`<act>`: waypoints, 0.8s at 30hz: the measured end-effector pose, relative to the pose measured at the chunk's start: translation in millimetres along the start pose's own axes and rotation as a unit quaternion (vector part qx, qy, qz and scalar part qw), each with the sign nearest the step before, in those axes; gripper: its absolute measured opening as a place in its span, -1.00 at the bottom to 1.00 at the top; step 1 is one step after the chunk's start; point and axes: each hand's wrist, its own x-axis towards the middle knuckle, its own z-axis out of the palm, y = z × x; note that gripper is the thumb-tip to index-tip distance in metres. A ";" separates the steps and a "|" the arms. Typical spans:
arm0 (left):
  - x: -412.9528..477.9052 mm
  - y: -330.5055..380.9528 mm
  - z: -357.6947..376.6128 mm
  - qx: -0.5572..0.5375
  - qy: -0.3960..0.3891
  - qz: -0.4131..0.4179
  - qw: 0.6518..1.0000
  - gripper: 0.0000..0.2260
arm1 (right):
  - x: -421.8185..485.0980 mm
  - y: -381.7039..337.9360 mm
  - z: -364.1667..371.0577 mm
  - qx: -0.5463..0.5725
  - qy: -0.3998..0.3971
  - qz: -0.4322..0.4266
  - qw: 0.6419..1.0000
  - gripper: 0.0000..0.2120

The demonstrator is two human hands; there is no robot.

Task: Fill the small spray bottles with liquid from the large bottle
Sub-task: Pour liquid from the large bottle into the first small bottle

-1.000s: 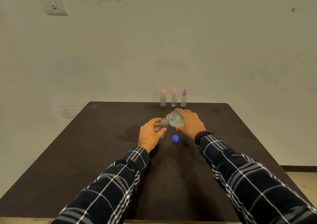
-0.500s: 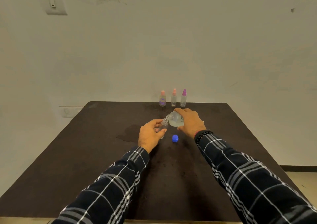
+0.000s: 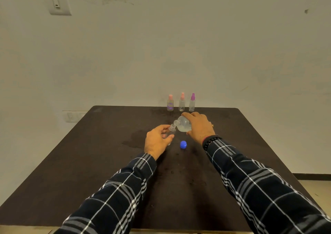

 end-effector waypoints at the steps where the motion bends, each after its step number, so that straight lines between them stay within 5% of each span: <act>1: 0.5 -0.2 0.0 0.001 0.001 0.000 1.000 -0.61 | 0.0 -0.5 0.1 -0.004 0.002 0.002 1.000 -0.26; 24: 4.1 -3.3 1.7 0.025 0.007 -0.003 1.000 -0.60 | 5.2 -1.9 2.7 -0.034 0.011 0.003 0.999 -0.29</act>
